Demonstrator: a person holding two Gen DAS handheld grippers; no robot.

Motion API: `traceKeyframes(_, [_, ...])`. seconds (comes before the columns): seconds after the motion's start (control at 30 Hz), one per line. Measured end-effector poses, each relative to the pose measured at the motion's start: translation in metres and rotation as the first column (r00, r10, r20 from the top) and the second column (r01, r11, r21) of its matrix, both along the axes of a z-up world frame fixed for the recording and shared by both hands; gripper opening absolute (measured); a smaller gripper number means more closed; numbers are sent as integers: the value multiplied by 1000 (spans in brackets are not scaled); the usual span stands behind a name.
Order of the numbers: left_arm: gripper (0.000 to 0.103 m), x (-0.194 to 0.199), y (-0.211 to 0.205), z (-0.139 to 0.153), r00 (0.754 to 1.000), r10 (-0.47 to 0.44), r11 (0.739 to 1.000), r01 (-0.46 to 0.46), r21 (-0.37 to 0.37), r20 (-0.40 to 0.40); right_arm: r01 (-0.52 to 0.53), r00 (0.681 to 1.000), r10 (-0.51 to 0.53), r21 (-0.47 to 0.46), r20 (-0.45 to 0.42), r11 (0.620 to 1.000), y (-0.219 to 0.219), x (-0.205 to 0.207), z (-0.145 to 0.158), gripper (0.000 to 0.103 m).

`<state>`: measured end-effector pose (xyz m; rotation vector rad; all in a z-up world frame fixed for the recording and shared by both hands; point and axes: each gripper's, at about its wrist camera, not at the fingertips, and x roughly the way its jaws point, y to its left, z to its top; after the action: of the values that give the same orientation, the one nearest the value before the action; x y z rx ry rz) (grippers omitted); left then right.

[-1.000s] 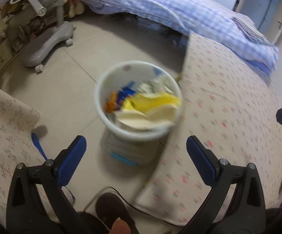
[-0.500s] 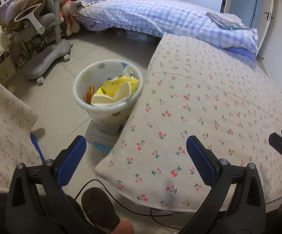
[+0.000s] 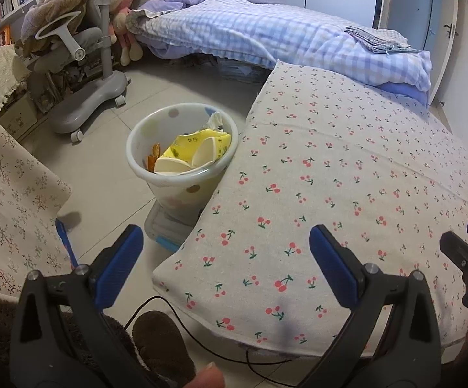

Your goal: Collect trash

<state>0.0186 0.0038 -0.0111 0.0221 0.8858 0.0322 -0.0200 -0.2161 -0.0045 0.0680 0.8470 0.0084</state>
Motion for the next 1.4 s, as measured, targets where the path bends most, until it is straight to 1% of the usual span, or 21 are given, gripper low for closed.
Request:
traceKeyframes(0.13, [102, -2, -2, 1, 1000, -5, 1000, 5, 11, 7, -14, 1000, 14, -7, 6, 1000, 6, 2, 0, 91])
traceKeyframes(0.47, [102, -2, -5, 2, 1000, -15, 1000, 15, 19, 16, 9, 1000, -8, -7, 14, 1000, -2, 2, -1, 91])
traceKeyframes(1.4, [102, -2, -3, 4, 1000, -5, 1000, 5, 22, 27, 9, 1000, -9, -3, 20, 1000, -3, 1, 1, 91])
